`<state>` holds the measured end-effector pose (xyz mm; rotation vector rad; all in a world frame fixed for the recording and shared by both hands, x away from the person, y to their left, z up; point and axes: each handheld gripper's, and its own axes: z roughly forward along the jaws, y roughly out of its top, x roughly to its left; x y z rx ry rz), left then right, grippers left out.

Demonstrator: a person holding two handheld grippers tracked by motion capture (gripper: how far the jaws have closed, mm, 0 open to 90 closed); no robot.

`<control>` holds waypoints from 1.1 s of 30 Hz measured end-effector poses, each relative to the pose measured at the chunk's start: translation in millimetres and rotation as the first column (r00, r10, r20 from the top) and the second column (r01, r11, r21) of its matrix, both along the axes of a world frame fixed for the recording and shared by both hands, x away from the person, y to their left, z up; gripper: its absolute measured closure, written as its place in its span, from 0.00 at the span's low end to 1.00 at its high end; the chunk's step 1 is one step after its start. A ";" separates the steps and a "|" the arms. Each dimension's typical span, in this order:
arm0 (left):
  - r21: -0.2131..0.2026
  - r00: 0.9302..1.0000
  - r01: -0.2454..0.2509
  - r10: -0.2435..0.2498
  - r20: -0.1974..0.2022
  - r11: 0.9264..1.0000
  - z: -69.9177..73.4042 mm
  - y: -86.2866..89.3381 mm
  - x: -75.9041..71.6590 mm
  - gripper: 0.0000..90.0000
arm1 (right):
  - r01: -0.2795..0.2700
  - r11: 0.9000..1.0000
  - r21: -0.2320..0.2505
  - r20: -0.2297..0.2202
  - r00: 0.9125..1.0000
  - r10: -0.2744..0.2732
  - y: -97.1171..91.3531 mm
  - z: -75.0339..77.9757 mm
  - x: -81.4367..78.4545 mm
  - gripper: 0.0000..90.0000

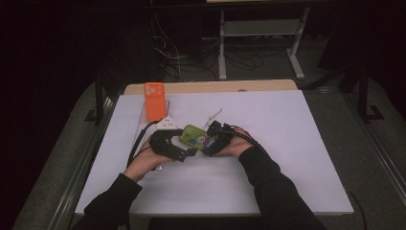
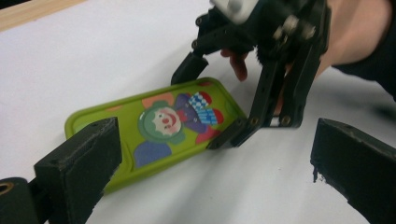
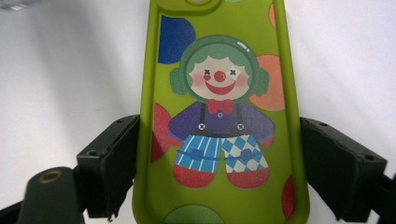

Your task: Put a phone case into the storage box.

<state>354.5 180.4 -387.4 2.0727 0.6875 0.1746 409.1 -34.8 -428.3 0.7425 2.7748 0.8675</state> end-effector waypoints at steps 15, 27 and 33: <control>-0.024 0.997 0.072 -0.072 0.010 0.997 25.0 -11.2 9.2 0.02 | -0.038 0.999 -0.014 0.013 0.999 0.038 -57.1 32.3 -16.8 0.17; -0.023 0.983 0.182 -0.182 0.012 0.983 30.7 -35.8 17.5 0.02 | -0.079 0.997 0.009 0.026 0.997 0.079 -91.1 40.6 -29.5 0.17; 0.001 0.967 0.254 -0.254 0.029 0.967 29.4 -43.3 17.5 0.02 | -0.124 0.992 0.002 0.027 0.992 0.123 -92.3 36.9 -33.5 0.17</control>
